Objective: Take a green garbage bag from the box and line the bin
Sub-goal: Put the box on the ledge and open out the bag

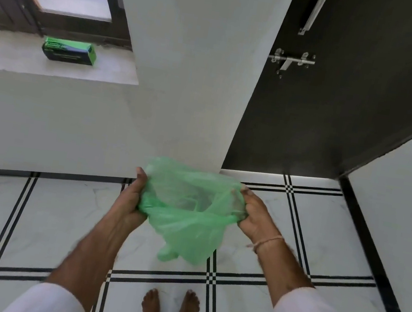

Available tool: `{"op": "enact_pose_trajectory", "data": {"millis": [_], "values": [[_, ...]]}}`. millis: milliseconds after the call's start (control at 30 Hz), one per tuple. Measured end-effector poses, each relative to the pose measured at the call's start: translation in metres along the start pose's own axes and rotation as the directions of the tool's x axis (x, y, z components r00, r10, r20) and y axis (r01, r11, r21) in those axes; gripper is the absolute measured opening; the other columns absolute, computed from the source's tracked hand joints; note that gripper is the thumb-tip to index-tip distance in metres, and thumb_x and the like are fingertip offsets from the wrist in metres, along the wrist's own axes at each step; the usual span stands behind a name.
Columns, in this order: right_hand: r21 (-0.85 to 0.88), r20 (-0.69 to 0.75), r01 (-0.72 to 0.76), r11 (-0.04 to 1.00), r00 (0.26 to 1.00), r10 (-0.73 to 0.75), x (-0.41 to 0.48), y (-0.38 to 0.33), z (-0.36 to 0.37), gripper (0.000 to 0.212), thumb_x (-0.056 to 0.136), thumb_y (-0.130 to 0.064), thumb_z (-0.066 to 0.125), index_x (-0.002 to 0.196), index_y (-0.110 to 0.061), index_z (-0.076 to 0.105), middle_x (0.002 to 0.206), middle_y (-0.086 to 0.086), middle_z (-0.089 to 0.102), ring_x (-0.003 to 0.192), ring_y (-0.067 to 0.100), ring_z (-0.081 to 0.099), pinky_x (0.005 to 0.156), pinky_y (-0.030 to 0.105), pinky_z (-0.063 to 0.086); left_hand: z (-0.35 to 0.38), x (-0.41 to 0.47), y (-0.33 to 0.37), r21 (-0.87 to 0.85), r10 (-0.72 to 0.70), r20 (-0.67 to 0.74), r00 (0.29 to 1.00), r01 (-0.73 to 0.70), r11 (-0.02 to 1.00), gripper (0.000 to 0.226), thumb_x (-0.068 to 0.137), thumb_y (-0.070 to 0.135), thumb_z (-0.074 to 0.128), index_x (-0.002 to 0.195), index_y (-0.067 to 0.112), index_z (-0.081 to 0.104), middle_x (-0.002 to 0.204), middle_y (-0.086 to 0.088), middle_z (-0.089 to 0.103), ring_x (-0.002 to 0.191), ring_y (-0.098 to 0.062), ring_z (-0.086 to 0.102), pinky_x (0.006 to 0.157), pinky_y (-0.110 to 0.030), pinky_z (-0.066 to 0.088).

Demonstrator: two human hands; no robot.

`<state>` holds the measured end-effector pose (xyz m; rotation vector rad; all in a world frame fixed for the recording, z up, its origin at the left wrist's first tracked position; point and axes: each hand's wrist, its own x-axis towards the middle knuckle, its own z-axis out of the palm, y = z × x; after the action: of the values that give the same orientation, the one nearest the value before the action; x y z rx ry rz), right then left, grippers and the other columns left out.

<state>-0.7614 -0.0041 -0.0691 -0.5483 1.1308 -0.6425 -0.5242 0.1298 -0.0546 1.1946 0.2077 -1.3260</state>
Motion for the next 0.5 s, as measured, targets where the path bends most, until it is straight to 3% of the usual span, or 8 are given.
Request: {"op": "enact_pose_trajectory", "data": {"millis": [100, 200, 233, 300, 367, 400, 433, 500], "values": [[-0.135, 0.032, 0.018, 0.991, 0.999, -0.013, 0.01, -0.001, -0.005, 0.023, 0.101, -0.002, 0.056, 0.12, -0.003, 0.069, 0.118, 0.027, 0.073, 0.085, 0.027, 0.076, 0.081, 0.04, 0.063, -0.027, 0.009, 0.008, 0.068, 0.006, -0.043, 0.999, -0.003, 0.998, 0.065, 0.089, 0.055, 0.061, 0.134, 0.007, 0.065, 0.129, -0.019, 0.073, 0.113, -0.033, 0.072, 0.085, -0.051, 0.062], [-0.21, 0.066, 0.017, 0.978, 0.998, -0.003, 0.006, -0.003, -0.01, 0.031, 0.107, -0.028, 0.052, 0.122, -0.009, 0.071, 0.122, 0.018, 0.075, 0.098, 0.028, 0.075, 0.085, 0.039, 0.063, -0.049, 0.016, 0.019, 0.141, -0.004, -0.03, 1.0, 0.008, 0.99, 0.052, 0.095, 0.051, 0.059, 0.124, 0.009, 0.068, 0.112, -0.013, 0.079, 0.098, -0.029, 0.078, 0.078, -0.047, 0.062], [-0.332, 0.098, 0.007, 0.943, 0.995, 0.027, 0.005, -0.004, -0.01, 0.038, 0.106, -0.039, 0.053, 0.122, -0.011, 0.073, 0.118, 0.014, 0.077, 0.102, 0.027, 0.076, 0.089, 0.039, 0.061, -0.052, 0.018, 0.024, 0.158, 0.005, -0.022, 1.0, -0.001, 0.987, 0.048, 0.097, 0.05, 0.058, 0.121, 0.009, 0.069, 0.107, -0.012, 0.081, 0.093, -0.028, 0.079, 0.078, -0.046, 0.06], [-0.647, 0.111, 0.004, 0.762, 0.99, 0.089, -0.001, 0.002, -0.007, 0.042, 0.098, -0.05, 0.061, 0.112, -0.014, 0.077, 0.109, 0.006, 0.081, 0.103, 0.025, 0.076, 0.095, 0.04, 0.058, -0.06, 0.024, 0.031, 0.175, 0.02, -0.018, 1.0, -0.017, 0.984, 0.044, 0.098, 0.049, 0.058, 0.115, 0.01, 0.069, 0.107, -0.011, 0.079, 0.09, -0.028, 0.078, 0.082, -0.046, 0.058], [-0.801, 0.086, 0.043, 0.597, 0.995, 0.044, 0.0, 0.01, -0.003, 0.033, 0.095, -0.044, 0.069, 0.088, -0.013, 0.078, 0.091, 0.005, 0.08, 0.09, 0.021, 0.075, 0.091, 0.037, 0.056, -0.066, 0.032, 0.039, 0.17, 0.012, -0.054, 0.998, -0.003, 0.985, 0.043, 0.098, 0.051, 0.058, 0.106, 0.009, 0.068, 0.108, -0.012, 0.074, 0.086, -0.026, 0.077, 0.083, -0.046, 0.059], [-0.801, 0.068, 0.063, 0.595, 0.998, -0.013, -0.002, 0.012, 0.003, 0.031, 0.096, -0.04, 0.069, 0.079, -0.014, 0.074, 0.084, 0.003, 0.078, 0.082, 0.019, 0.072, 0.082, 0.031, 0.055, -0.068, 0.036, 0.044, 0.153, -0.005, -0.069, 0.998, 0.016, 0.988, 0.045, 0.097, 0.052, 0.058, 0.104, 0.008, 0.068, 0.108, -0.012, 0.074, 0.085, -0.025, 0.076, 0.082, -0.047, 0.06], [-0.745, 0.023, 0.054, 0.665, 0.998, -0.056, -0.004, 0.01, 0.008, 0.03, 0.098, -0.038, 0.066, 0.079, -0.015, 0.073, 0.082, 0.003, 0.076, 0.077, 0.017, 0.071, 0.072, 0.027, 0.054, -0.069, 0.039, 0.048, 0.139, -0.032, -0.075, 0.997, 0.042, 0.989, 0.047, 0.097, 0.052, 0.058, 0.104, 0.007, 0.068, 0.106, -0.014, 0.075, 0.088, -0.027, 0.076, 0.081, -0.049, 0.058], [-0.546, -0.091, 0.012, 0.837, 0.993, -0.073, 0.0, 0.009, 0.013, 0.038, 0.103, -0.044, 0.055, 0.094, -0.013, 0.076, 0.087, 0.003, 0.079, 0.075, 0.016, 0.075, 0.061, 0.024, 0.055, -0.072, 0.039, 0.052, 0.148, -0.098, -0.073, 0.993, 0.108, 0.983, 0.05, 0.097, 0.052, 0.059, 0.106, 0.004, 0.069, 0.098, -0.015, 0.08, 0.099, -0.031, 0.072, 0.085, -0.051, 0.054]]}}
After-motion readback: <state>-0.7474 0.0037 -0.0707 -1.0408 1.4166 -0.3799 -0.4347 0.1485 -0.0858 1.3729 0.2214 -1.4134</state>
